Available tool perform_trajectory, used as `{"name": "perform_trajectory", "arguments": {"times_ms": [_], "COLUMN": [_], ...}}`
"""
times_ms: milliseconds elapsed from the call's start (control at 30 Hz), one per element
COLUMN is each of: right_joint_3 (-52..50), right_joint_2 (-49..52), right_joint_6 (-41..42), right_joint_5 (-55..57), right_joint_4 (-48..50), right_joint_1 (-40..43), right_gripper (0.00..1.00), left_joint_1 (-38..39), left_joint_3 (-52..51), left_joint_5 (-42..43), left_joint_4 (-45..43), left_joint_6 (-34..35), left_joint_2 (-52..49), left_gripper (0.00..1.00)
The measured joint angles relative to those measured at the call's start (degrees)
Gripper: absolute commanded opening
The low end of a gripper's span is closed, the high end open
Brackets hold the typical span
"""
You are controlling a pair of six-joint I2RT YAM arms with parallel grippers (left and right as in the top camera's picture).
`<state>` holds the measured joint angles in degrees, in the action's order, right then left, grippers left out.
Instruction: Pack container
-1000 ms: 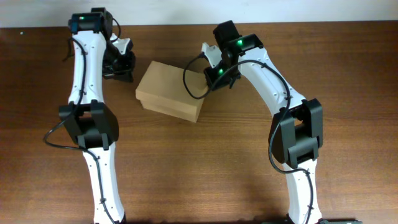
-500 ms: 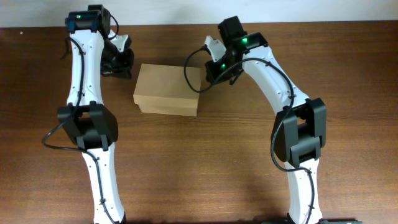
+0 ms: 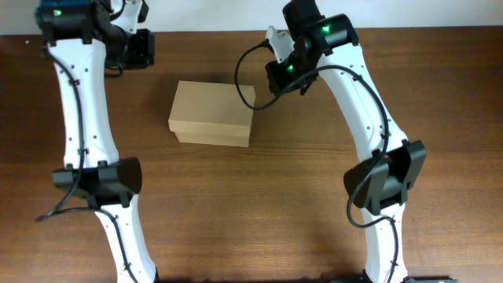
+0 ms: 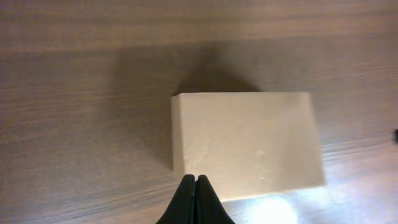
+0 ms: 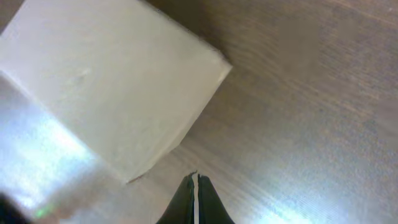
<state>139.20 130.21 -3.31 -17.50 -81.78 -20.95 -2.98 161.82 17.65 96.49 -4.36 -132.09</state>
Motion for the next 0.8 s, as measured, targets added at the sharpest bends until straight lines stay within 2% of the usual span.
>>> {"name": "perform_trajectory", "arguments": {"times_ms": [200, 467, 600, 800], "right_joint_3": [0.15, 0.15, 0.15, -1.68], "right_joint_2": [-0.31, -0.31, -0.26, 0.94], "right_joint_6": [-1.42, -2.91, -3.08, -3.13], "right_joint_5": [0.79, 0.96, 0.04, -2.56], "right_joint_4": [-2.69, -2.86, -2.86, -0.74], "right_joint_1": [-4.28, -7.21, -7.21, -7.21], "right_gripper": [0.04, 0.04, 0.04, 0.04], "left_joint_1": [0.0, 0.0, 0.0, 0.0], "left_joint_3": [-3.78, -18.88, -23.82, -24.92], "left_joint_5": [5.9, 12.52, 13.79, 13.42], "left_joint_4": [0.07, -0.63, -2.51, -2.93], "left_joint_6": [-2.08, -6.62, -7.67, -8.31], "left_joint_2": [0.66, 0.63, 0.63, 0.63], "left_gripper": [0.01, 0.02, 0.01, 0.01]}}
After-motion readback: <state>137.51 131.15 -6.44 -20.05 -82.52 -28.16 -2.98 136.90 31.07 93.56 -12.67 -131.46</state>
